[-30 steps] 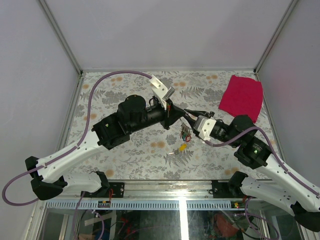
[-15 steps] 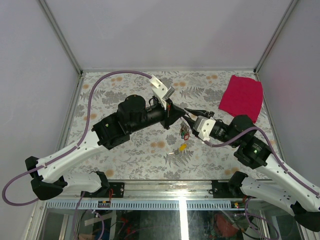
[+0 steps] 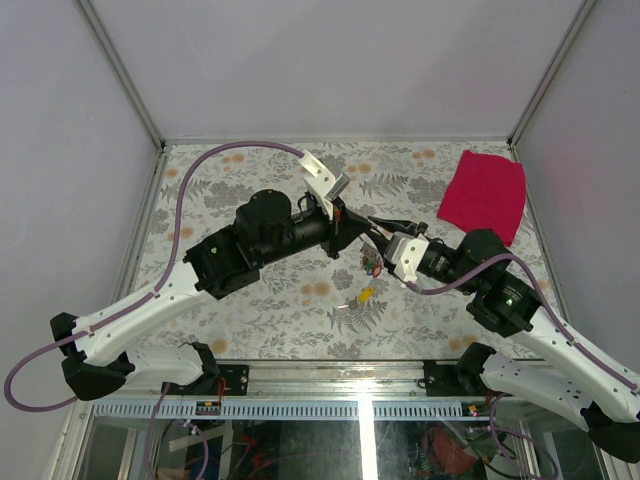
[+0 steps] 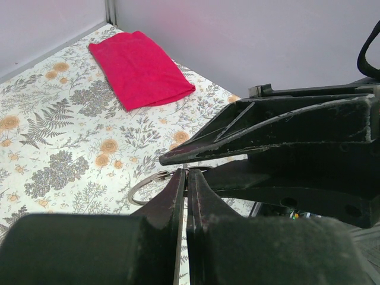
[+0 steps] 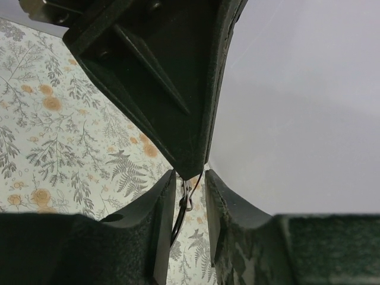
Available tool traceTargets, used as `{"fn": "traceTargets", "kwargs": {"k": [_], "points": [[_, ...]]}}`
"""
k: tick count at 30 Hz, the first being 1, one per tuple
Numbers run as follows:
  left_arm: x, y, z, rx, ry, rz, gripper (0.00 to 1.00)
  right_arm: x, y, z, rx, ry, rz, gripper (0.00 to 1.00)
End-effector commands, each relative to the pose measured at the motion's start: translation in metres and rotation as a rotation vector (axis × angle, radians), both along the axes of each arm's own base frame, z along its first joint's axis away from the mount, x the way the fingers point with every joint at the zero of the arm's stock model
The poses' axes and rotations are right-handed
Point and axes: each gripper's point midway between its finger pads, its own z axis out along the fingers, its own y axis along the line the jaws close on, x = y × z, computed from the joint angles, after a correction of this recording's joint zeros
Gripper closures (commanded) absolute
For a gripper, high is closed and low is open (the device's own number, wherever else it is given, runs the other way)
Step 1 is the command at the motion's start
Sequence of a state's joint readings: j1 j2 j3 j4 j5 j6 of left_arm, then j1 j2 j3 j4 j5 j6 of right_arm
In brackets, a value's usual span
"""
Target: Put the keys on the keyring
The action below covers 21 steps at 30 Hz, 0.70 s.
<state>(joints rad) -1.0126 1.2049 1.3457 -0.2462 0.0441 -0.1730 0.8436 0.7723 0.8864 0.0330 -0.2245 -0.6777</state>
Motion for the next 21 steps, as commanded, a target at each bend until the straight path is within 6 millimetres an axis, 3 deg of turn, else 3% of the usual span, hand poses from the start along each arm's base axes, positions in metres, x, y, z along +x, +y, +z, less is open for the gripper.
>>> {"fn": "traceTargets", "kwargs": {"k": [1,5,10,18,21], "points": [[-0.001,0.003,0.0426,-0.104,-0.084,-0.001,1.0,0.0022,-0.0015,0.0099,0.017,-0.031,-0.015,0.66],[-0.001,0.0039,0.0437,-0.106,-0.085,0.0,1.0,0.0022,-0.0019,0.009,0.013,-0.029,-0.017,0.66],[-0.0011,0.0036,0.0429,-0.104,-0.084,-0.001,1.0,0.0023,-0.0025,0.0094,0.014,-0.029,-0.019,0.75],[-0.0013,0.0038,0.0435,-0.105,-0.085,-0.001,1.0,0.0033,-0.0029,0.0052,0.002,-0.024,-0.025,0.7],[-0.0012,0.0037,0.0428,-0.103,-0.085,-0.001,1.0,0.0036,-0.0028,0.0053,0.003,-0.024,-0.026,0.72]]}}
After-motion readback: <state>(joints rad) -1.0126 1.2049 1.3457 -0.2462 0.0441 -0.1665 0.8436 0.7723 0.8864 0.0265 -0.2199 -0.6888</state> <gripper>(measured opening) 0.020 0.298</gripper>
